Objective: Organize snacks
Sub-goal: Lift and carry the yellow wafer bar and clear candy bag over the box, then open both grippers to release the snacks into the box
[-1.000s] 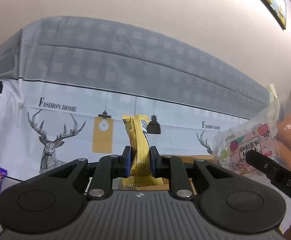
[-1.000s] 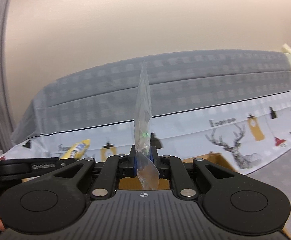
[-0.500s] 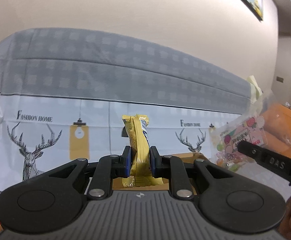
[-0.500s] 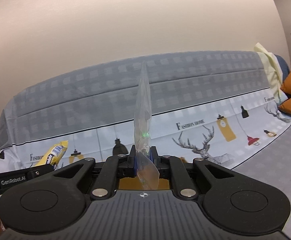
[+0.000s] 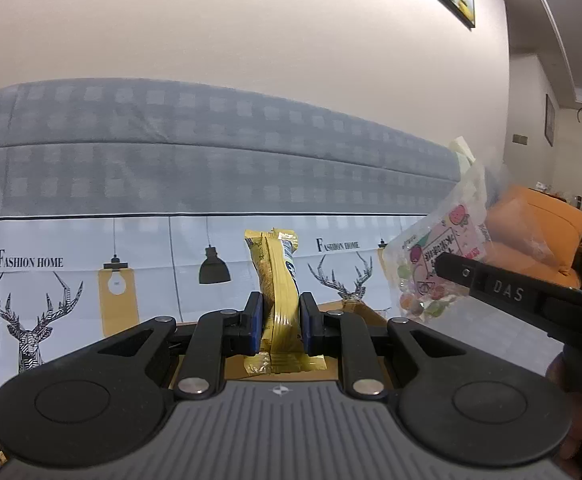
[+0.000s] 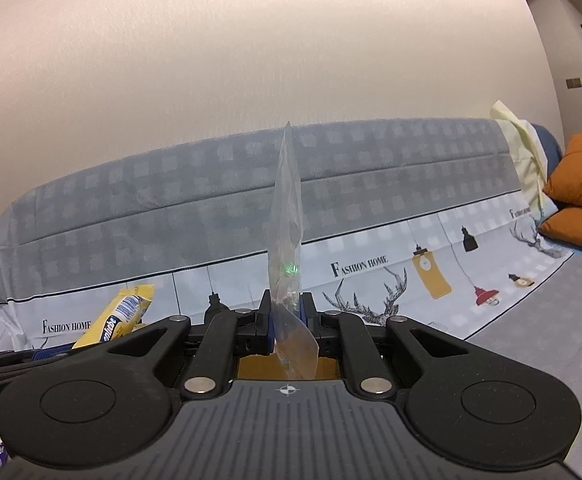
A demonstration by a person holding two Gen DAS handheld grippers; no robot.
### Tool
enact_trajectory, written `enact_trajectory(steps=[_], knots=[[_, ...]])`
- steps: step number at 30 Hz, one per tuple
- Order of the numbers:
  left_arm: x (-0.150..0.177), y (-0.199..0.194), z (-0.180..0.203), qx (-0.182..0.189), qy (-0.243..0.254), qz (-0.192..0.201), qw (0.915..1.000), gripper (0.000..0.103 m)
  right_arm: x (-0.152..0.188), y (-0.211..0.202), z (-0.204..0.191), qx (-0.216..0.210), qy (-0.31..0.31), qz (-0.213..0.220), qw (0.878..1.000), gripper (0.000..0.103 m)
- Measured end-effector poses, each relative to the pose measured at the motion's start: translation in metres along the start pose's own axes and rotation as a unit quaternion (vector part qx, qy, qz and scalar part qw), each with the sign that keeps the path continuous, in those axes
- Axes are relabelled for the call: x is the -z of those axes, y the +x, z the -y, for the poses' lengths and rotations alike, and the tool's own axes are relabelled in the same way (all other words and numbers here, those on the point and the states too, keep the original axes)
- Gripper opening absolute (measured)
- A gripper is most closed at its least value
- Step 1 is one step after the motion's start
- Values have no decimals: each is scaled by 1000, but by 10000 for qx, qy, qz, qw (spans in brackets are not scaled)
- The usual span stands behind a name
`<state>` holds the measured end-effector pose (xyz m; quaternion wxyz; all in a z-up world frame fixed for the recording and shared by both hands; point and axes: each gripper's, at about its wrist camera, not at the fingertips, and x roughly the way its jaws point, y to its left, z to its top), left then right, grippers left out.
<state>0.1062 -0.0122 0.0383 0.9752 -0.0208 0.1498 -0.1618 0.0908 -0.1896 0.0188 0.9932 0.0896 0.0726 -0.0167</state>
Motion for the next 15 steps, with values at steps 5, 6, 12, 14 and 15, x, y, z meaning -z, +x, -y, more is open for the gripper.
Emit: enact_trajectory(steps=[5, 6, 12, 14, 15], knots=[[1, 1, 2, 67, 48, -10, 10000, 21, 0, -2, 0, 12, -3, 28, 10000, 13], [1, 1, 3, 72, 55, -9, 10000, 21, 0, -2, -1, 11, -10, 36, 10000, 13], [1, 3, 3, 102, 49, -17, 9999, 21, 0, -5, -3, 31, -45, 90, 9999, 13], [1, 3, 4, 115, 58, -24, 9999, 21, 0, -6, -4, 32, -47, 96, 9999, 13], [1, 3, 4, 124, 57, -23, 9999, 21, 1, -6, -4, 38, -51, 104, 9999, 13]])
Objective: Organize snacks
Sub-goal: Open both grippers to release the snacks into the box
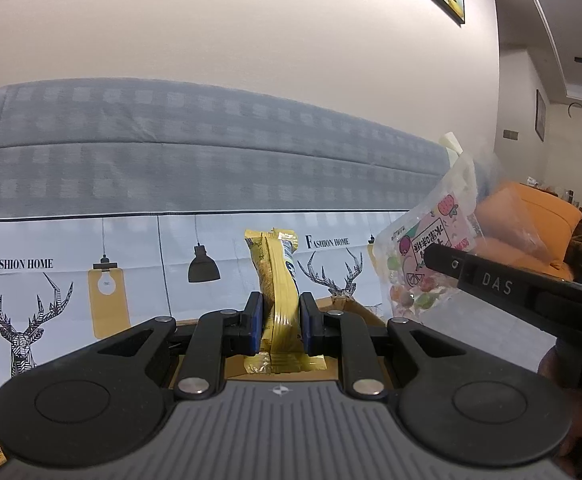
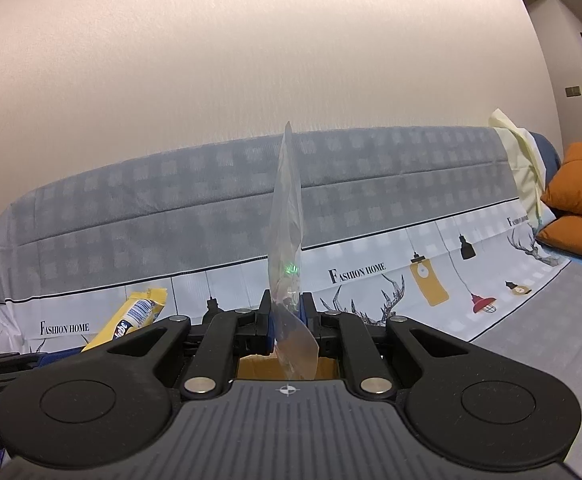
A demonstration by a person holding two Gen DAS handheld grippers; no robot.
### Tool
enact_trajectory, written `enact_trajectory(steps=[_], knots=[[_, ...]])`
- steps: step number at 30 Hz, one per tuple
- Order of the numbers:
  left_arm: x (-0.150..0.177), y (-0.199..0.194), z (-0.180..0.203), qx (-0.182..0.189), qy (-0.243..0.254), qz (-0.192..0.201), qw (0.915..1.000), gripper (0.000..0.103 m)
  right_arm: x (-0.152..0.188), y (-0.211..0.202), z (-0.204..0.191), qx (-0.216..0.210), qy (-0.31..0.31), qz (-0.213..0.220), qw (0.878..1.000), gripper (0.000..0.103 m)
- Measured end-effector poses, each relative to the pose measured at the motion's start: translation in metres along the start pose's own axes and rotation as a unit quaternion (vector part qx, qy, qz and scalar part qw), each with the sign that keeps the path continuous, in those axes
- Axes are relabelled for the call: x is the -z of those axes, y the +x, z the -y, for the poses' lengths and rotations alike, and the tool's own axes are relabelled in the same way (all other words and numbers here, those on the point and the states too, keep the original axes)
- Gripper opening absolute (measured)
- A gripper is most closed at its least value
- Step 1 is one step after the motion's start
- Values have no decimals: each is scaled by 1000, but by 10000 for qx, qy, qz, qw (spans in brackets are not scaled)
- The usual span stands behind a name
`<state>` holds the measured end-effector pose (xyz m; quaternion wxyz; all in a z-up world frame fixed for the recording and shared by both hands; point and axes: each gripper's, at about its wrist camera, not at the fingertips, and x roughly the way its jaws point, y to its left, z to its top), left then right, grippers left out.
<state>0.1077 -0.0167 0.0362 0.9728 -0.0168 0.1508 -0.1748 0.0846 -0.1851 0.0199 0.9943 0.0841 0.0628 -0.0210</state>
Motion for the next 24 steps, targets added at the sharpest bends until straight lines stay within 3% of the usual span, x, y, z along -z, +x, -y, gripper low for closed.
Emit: enact_trajectory(steps=[7, 10, 11, 12, 14, 24], knots=[[1, 1, 2, 145, -31, -57, 9999, 22, 1, -2, -3, 13, -36, 39, 10000, 13], [2, 3, 3, 167, 1, -141, 9998, 43, 1, 0, -4, 20, -62, 14, 10000, 17], [2, 3, 4, 154, 16, -131, 9998, 43, 2, 0, -5, 33, -74, 0, 10000, 27], [2, 2, 4, 151, 13, -126, 9998, 43, 2, 0, -5, 60, -86, -2, 9999, 45], [2, 2, 3, 127, -24, -116, 9998, 43, 2, 0, -5, 164, -72, 38, 9998, 56], [0, -2, -4, -73, -75, -130, 9999, 42, 0, 3, -14, 192, 22, 18, 9998, 58]])
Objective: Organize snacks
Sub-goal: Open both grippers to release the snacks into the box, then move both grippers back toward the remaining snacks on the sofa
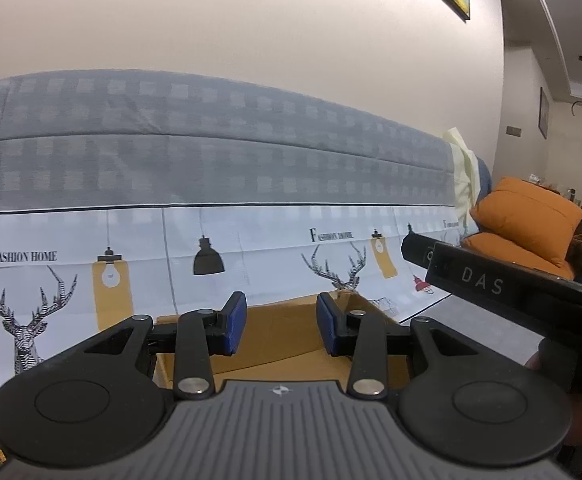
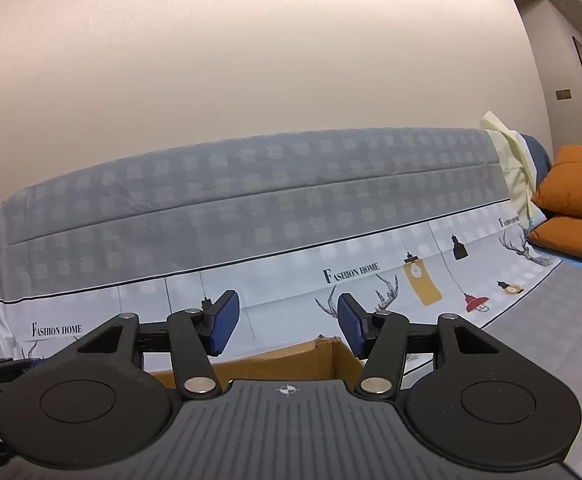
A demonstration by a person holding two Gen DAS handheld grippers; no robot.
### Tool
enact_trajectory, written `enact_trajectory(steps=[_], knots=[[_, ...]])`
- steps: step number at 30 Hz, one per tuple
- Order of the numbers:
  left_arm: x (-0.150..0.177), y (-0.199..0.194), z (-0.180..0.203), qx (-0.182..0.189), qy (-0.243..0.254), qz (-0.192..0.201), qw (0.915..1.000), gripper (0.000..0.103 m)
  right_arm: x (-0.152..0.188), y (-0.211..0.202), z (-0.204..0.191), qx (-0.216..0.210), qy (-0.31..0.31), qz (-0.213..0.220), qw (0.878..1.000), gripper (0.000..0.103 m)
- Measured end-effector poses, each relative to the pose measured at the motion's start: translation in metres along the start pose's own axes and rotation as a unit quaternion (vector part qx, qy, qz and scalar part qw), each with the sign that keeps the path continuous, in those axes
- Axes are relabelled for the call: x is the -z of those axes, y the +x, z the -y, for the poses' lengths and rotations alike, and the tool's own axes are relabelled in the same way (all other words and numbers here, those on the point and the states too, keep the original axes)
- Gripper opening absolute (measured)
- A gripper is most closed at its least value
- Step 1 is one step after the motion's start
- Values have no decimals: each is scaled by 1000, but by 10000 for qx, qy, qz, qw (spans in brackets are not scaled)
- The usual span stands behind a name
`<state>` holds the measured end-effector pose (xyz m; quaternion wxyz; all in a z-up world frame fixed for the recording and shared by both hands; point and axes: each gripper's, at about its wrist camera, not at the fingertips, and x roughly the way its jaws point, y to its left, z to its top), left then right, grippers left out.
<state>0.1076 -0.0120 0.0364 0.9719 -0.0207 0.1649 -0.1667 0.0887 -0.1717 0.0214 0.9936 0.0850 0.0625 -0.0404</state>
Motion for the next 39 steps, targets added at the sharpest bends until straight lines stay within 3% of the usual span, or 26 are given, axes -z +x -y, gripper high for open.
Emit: enact_trajectory(steps=[7, 11, 18, 30, 33, 35, 39], knots=[[-4, -6, -24, -357, -234, -67, 9991, 16, 0, 1, -19, -98, 50, -4, 9999, 60], [-4, -11, -46, -704, -351, -172, 9968, 11, -1, 1, -37, -216, 107, -11, 9997, 60], [-5, -30, -94, -1306, -745, -179, 9885, 11, -1, -1, -78, -569, 177, -2, 9982, 60], [6, -69, -191, -2481, -1497, -367, 9564, 10, 19, -5, -152, -1244, 67, -148, 9921, 60], [20, -81, -216, -2723, -1665, -335, 9471, 9, 26, -11, -170, -1439, -42, -185, 9894, 60], [33, -84, -236, -2902, -1910, -522, 9363, 6, 32, -13, -181, -1550, -131, -234, 9876, 60], [51, -85, -262, -2986, -2149, -740, 9269, 6, 48, -12, -202, -1837, -312, -516, 9811, 60]])
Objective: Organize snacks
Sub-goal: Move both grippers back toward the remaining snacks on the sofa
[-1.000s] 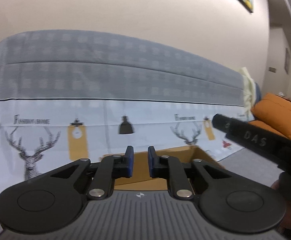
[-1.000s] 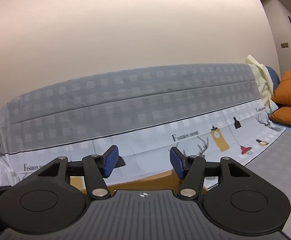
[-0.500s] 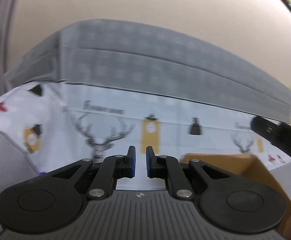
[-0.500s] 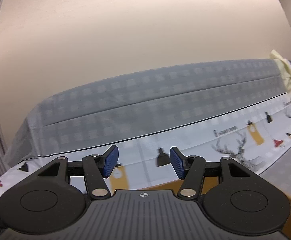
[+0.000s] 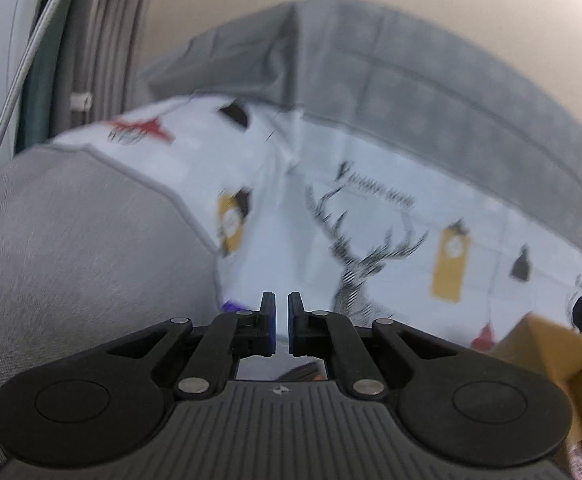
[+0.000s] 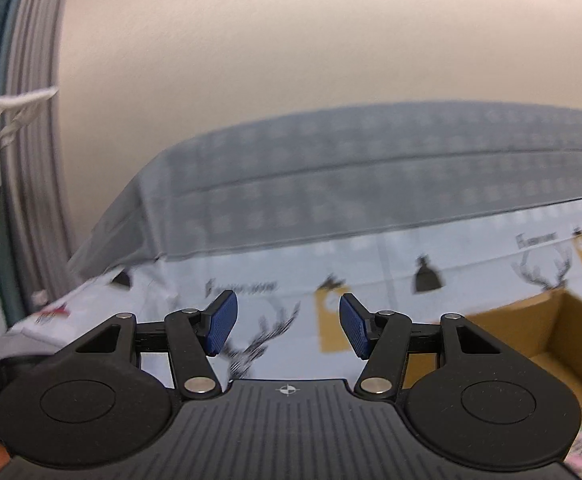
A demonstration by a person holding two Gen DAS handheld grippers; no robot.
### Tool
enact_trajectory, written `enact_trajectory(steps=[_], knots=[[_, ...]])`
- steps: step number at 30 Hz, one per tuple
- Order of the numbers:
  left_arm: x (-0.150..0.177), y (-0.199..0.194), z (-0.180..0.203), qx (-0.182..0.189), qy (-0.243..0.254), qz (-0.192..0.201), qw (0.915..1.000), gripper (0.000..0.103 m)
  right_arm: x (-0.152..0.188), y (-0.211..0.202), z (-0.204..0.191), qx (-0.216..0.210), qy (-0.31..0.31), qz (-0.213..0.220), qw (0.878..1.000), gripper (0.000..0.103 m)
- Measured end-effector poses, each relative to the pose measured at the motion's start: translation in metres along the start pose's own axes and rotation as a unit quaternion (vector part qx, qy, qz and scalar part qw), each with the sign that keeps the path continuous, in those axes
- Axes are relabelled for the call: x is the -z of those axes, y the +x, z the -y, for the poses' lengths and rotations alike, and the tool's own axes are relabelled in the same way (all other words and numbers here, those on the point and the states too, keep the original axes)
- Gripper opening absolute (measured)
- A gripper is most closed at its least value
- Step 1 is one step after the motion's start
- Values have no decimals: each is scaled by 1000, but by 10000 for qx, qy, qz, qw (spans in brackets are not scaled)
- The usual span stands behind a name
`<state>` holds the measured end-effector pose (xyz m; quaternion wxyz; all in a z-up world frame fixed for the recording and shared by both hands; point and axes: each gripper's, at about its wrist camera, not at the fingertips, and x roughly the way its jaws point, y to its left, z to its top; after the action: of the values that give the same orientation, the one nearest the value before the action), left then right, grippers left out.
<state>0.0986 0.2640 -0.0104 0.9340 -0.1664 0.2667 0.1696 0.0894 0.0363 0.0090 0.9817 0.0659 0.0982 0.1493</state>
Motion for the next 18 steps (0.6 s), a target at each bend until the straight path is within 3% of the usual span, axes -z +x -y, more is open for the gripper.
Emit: enact_trajectory(steps=[6, 13, 16, 18], knots=[[5, 18, -17, -54, -91, -239, 9997, 6, 35, 35, -29, -521, -262, -962, 9936, 59], [22, 46, -23, -346, 63, -641, 9973, 10, 73, 76, -40, -547, -438, -1856, 9801, 61], [29, 56, -17, -458, 353, -702, 9959, 12, 89, 91, -40, -593, -596, -2134, 9733, 71], [33, 61, -13, -500, 487, -715, 9950, 21, 100, 102, -41, -655, -663, -2346, 9676, 75]])
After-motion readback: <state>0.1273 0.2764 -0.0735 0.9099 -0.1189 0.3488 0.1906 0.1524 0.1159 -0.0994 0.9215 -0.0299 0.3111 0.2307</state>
